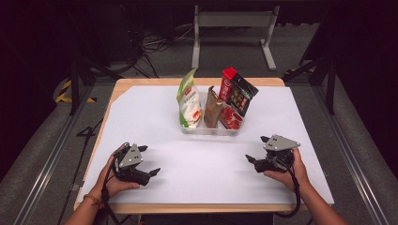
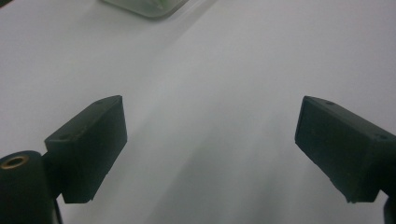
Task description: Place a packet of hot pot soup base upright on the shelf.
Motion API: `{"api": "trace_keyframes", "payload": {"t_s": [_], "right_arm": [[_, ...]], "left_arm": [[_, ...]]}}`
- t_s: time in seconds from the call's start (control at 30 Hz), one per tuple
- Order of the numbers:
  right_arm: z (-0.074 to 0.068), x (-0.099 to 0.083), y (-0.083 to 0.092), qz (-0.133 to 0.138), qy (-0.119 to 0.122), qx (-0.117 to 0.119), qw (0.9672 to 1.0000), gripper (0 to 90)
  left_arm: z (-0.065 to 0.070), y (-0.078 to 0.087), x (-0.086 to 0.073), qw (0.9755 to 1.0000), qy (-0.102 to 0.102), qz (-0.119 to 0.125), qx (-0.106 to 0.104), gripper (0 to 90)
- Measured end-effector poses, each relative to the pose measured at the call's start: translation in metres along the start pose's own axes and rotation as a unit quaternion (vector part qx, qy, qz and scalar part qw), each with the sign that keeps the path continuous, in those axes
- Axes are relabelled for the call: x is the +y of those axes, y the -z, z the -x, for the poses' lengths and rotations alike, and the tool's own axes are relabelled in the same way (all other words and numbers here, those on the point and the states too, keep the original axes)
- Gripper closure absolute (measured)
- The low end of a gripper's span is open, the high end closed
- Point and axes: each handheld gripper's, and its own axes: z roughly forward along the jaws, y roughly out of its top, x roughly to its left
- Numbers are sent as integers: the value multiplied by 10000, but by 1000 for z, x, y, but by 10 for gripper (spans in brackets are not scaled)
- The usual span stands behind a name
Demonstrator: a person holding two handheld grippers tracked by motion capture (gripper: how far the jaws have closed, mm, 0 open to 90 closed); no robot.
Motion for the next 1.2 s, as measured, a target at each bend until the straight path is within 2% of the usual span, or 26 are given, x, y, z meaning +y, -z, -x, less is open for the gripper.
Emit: {"api": "trace_keyframes", "payload": {"t_s": [0.17, 0.47, 0.57, 0.63, 0.73, 0.9, 1.03, 1.2], "right_arm": [[-5, -5, 6, -23, 50, -123, 9999, 120], [-9, -22, 15, 183, 1, -109, 9998, 101], [-8, -28, 17, 243, 10, -173, 9996, 100], [-8, -31, 19, 351, -38, -297, 9989, 102], [-6, -36, 23, 486, -211, -327, 9981, 100], [-5, -42, 24, 455, -306, -391, 9977, 97], [-5, -47, 26, 419, -165, -571, 9974, 96], [-2, -51, 29, 468, -264, -637, 9965, 95]], "left_arm": [[-1, 1, -1, 10000, -4, 8, 2, 98], [-1, 1, 0, 10000, 8, 48, -12, 97], [-1, 1, 0, 10000, 29, 65, -21, 96], [-2, 1, 0, 10000, 37, 63, -36, 96], [-2, 0, 0, 10000, 47, 58, -39, 95], [-2, -1, 0, 10000, 61, 40, -55, 95], [-2, -2, 1, 10000, 51, 36, -65, 95], [-2, -3, 2, 10000, 34, 29, -85, 95]]}}
